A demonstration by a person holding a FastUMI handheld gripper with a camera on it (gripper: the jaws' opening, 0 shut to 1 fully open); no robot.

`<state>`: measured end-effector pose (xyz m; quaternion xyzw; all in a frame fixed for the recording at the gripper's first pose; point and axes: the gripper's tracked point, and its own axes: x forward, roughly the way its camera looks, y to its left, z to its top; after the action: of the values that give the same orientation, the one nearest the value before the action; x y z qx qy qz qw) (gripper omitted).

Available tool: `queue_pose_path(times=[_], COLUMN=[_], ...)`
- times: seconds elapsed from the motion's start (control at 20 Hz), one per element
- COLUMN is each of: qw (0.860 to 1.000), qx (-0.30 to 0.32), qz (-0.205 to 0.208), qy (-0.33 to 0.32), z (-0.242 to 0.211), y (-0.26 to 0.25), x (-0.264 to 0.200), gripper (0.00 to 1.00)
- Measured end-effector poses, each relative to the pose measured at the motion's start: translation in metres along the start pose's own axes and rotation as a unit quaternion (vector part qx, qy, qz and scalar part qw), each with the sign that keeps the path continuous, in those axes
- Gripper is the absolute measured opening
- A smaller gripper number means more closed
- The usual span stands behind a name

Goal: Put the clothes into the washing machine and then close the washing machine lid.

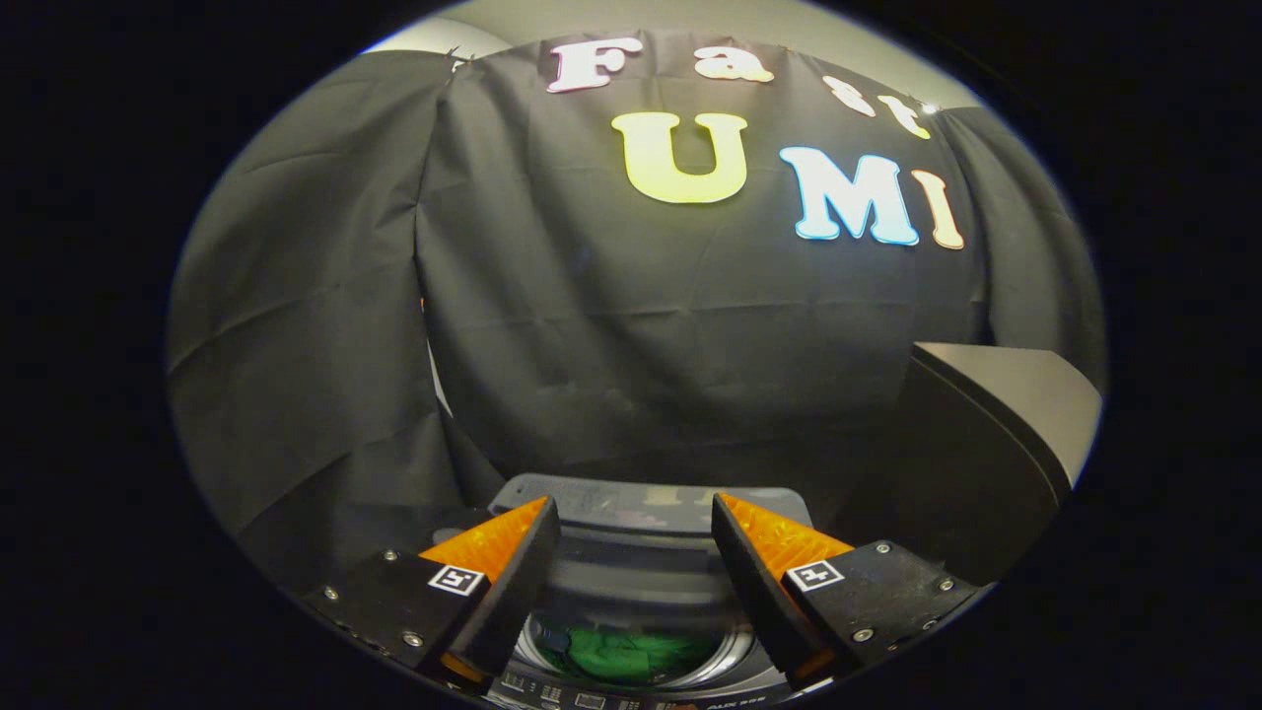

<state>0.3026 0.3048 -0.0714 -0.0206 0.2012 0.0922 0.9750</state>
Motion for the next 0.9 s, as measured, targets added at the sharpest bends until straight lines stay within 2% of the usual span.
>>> queue_pose_path(times=[0.4, 0.65, 0.9], qw=[1.0, 0.999, 0.997], qx=[-0.022, -0.03, -0.031], qz=[0.017, 0.029, 0.031], qy=[-0.005, -0.029, -0.059], z=[-0.041, -0.033, -0.015], y=[0.016, 0.012, -0.019], x=[-0.03, -0.065, -0.112], gripper=[0.96, 0.96, 0.96])
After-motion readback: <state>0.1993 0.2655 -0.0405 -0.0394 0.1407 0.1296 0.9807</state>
